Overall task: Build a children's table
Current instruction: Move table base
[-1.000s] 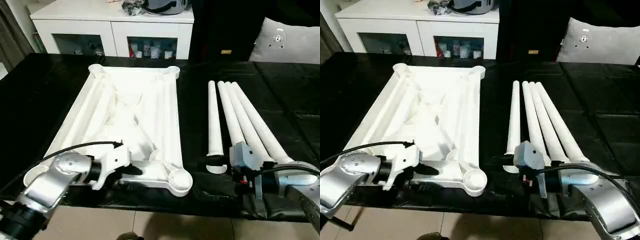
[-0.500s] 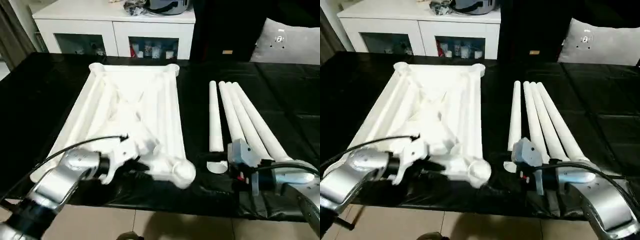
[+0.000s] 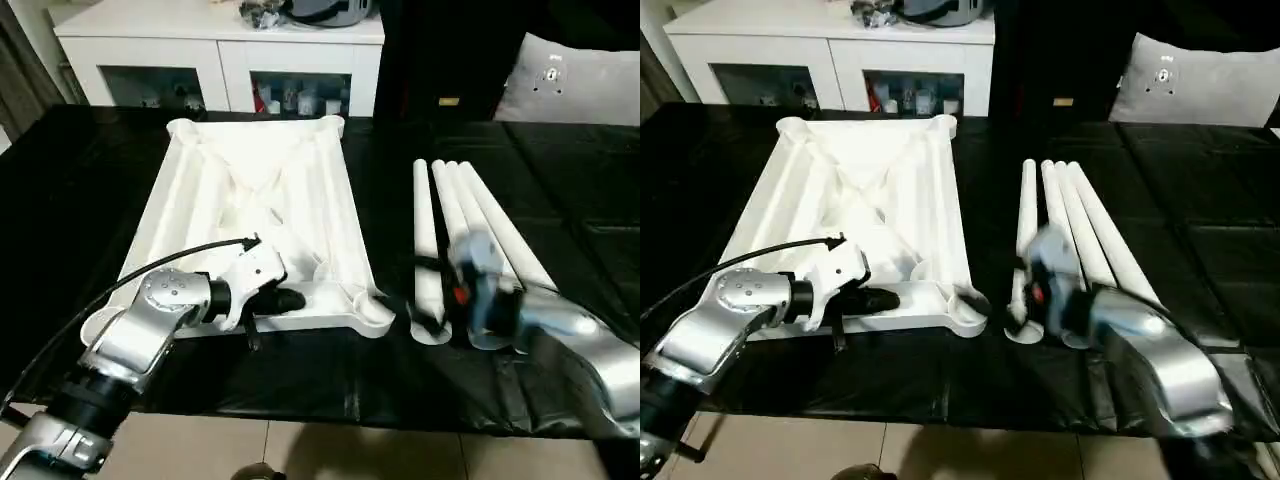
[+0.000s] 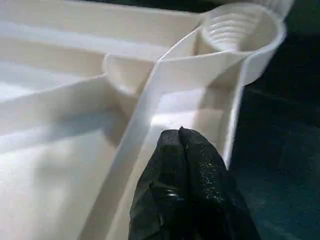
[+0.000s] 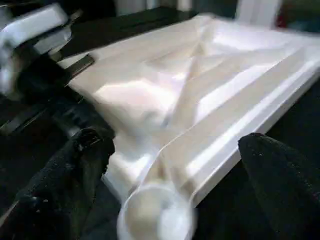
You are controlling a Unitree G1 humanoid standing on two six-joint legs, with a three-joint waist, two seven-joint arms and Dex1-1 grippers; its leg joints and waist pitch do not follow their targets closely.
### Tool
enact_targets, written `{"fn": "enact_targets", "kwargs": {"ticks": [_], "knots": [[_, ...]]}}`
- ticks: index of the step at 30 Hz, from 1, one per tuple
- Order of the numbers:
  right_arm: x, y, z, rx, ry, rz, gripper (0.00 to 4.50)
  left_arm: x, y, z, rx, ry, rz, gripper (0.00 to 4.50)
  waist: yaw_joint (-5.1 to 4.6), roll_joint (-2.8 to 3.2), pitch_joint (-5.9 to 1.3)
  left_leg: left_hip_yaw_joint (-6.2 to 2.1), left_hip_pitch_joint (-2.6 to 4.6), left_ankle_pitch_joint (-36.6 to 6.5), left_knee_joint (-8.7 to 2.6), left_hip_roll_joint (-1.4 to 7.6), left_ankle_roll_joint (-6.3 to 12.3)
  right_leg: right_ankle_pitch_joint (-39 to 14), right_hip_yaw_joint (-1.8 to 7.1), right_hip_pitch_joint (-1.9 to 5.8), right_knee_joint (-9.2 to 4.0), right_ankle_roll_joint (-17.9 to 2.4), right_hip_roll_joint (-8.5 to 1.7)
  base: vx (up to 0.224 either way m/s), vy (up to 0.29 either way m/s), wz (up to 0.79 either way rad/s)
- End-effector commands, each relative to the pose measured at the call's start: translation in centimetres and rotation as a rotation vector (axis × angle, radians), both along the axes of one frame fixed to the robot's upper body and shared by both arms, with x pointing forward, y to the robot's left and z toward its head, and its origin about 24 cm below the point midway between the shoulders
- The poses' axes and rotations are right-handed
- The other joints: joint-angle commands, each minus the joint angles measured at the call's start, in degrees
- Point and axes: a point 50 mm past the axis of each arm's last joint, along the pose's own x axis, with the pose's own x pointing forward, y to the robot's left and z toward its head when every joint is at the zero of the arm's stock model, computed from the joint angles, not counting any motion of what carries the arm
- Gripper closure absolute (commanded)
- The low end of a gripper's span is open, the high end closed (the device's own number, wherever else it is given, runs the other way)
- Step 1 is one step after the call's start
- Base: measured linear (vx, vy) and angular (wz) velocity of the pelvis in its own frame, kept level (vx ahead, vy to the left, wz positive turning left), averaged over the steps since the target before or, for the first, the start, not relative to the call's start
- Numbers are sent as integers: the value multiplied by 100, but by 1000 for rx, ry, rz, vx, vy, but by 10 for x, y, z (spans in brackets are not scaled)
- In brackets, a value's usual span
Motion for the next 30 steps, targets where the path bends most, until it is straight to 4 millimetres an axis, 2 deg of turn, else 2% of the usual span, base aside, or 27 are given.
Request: {"fn": "enact_targets", "kwargs": {"ticks": [1, 5, 6, 7, 8, 11, 12, 13, 14, 16, 17, 18, 22, 25, 29, 30], "knots": [[6, -4, 3, -11, -31, -83, 0, 0, 0, 1, 16, -14, -12, 443, 12, -48, -338, -173, 131, -646, -498, 514, 158, -57, 265, 117, -372, -1377, -570, 0, 0, 0], [7, -2, 5, 0, -44, -104, 0, -3, -1, 3, -44, -12, -16, 443, 26, -44, -339, -164, 128, -699, -509, 515, 103, 21, 272, 120, -365, -1335, -576, 0, 0, 0], [7, -3, 5, -13, -35, -108, 0, -3, -2, 3, -61, -9, -19, 415, 29, -44, -340, -164, 122, -688, -507, 513, 101, 56, 273, 126, -361, -1329, -582, 0, 0, 0], [5, -4, 2, -20, 9, -94, 0, -4, -4, 5, -98, 8, -34, 415, 27, -70, -333, -155, 127, -692, -506, 513, 118, 62, 277, 124, -372, -1343, -578, 0, 0, 0], [4, -4, 1, -18, 27, -86, 0, -5, -6, 5, -117, 18, -43, 406, 40, -49, -330, -155, 120, -703, -507, 511, 121, 7, 278, 130, -373, -1355, -590, 0, 0, 0], [0, -6, 0, -51, 6, -73, 0, -9, -12, 6, -173, 55, -94, 378, 44, -69, -324, -148, 109, -730, -508, 516, 109, -99, 287, 138, -386, -1327, -601, 0, 0, 0], [-1, -7, 0, -51, 13, -73, 0, -9, -13, 6, -176, 57, -102, 378, 37, -29, -325, -149, 118, -742, -510, 519, 101, -85, 286, 123, -391, -1308, -588, 0, 0, 0], [-2, -8, 0, -49, 13, -76, 0, -9, -14, 5, -174, 61, -109, 367, 30, -46, -322, -150, 112, -750, -507, 515, 102, -66, 287, 129, -386, -1310, -588, 0, 0, 0], [-3, -10, 0, -48, 19, -87, 0, -9, -15, 4, -167, 64, -113, 357, 27, -10, -323, -150, 114, -755, -505, 509, 106, -46, 290, 130, -396, -1302, -586, 0, 0, 0], [-4, -12, 1, -67, 23, -95, 0, -7, -15, 0, -142, 69, -125, 349, 24, -36, -326, -155, 110, -737, -505, 503, 130, -24, 288, 144, -402, -1283, -574, 0, 0, 0], [-5, -13, 2, -85, 14, -101, 0, -6, -15, -3, -122, 70, -133, 330, 23, -45, -325, -156, 109, -711, -505, 503, 145, -30, 290, 145, -401, -1250, -572, 0, 0, 0], [-5, -13, 2, -85, 13, -101, 0, -6, -15, -3, -120, 70, -133, 330, 18, 3, -332, -153, 123, -747, -503, 507, 115, -42, 291, 129, -415, -1231, -573, 0, 0, 0], [-5, -4, 9, 22, 17, -111, 0, -3, -14, -6, -94, 67, -143, 288, 16, -19, -350, -154, 114, -604, -495, 504, 171, 235, 288, 138, -378, -1318, -576, 0, 0, 0], [-3, 3, 12, 55, -4, -125, 0, -1, -12, -9, -76, 64, -140, 275, 16, -45, -357, -144, 108, -480, -486, 500, 209, 375, 281, 139, -367, -1346, -571, 0, 0, 0], [-4, 9, 10, 10, -4, -115, 0, 3, -14, -12, -83, 74, -136, 240, 22, -36, -363, -135, 110, -378, -479, 500, 211, 410, 276, 135, -355, -1330, -568, 0, 0, 0], [-4, 10, 9, 12, 1, -113, 0, 3, -14, -12, -85, 77, -137, 238, 21, -51, -368, -131, 115, -376, -476, 501, 208, 430, 277, 136, -353, -1335, -570, 0, 0, 0]]}}
